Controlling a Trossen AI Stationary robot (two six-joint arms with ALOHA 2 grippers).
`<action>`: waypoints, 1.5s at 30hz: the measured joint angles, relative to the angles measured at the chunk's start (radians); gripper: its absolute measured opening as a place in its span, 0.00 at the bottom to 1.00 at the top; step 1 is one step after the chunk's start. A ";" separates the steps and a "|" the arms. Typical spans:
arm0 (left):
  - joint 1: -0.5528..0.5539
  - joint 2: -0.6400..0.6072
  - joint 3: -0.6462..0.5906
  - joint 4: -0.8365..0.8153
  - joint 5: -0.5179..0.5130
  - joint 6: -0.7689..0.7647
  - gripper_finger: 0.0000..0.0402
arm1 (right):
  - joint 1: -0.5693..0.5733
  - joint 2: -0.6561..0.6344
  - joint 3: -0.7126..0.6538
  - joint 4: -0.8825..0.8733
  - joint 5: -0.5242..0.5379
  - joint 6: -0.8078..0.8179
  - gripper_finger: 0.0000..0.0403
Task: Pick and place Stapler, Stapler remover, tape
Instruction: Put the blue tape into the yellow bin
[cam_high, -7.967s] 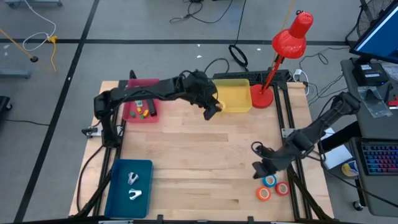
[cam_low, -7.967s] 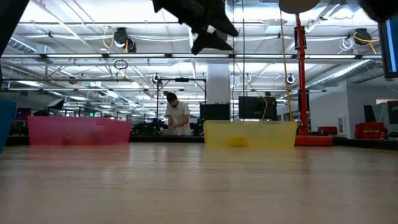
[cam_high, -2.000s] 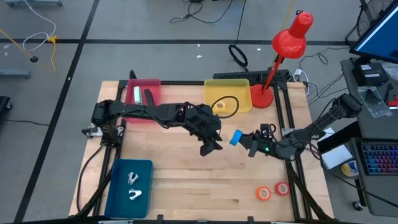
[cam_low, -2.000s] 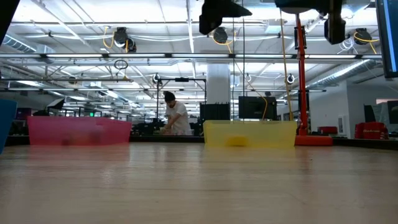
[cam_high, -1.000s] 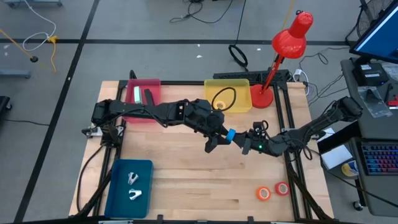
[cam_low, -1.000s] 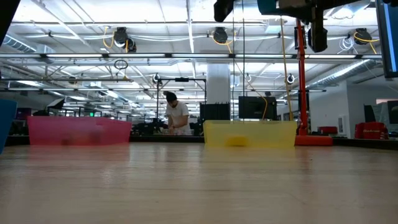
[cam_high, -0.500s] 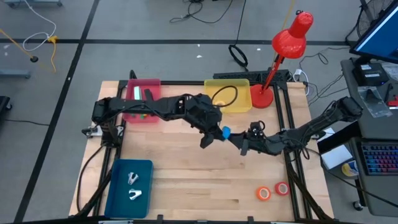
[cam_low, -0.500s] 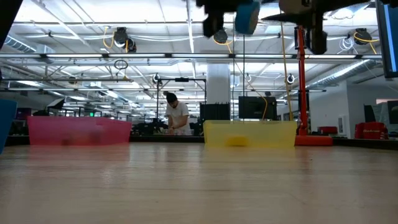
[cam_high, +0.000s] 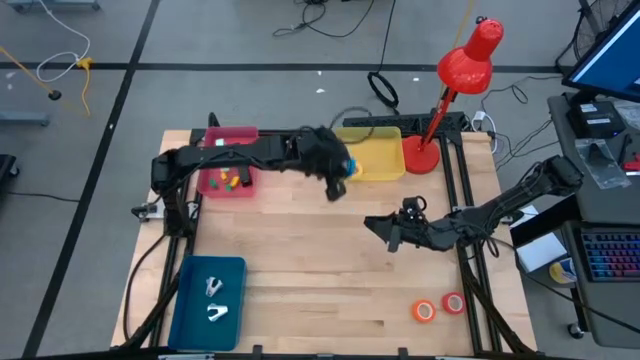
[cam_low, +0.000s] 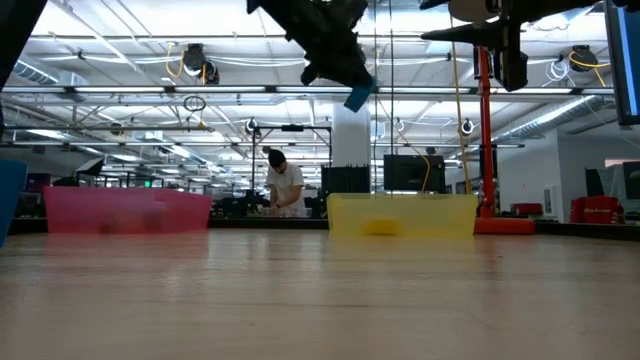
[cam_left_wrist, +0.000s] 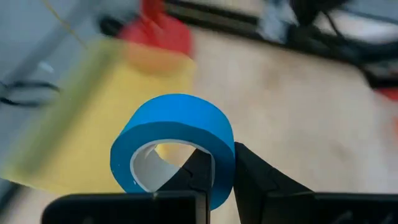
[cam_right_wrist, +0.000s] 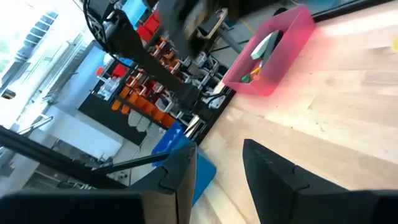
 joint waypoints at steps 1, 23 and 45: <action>0.017 0.000 0.000 0.035 -0.024 0.016 0.08 | -0.006 0.000 0.000 0.000 0.000 -0.001 0.32; 0.262 0.339 0.000 0.331 0.145 -0.291 0.08 | -0.026 0.000 0.000 -0.002 0.008 -0.025 0.29; 0.298 0.340 0.004 0.222 0.209 -0.580 0.12 | -0.026 0.000 0.000 0.000 0.031 -0.029 0.29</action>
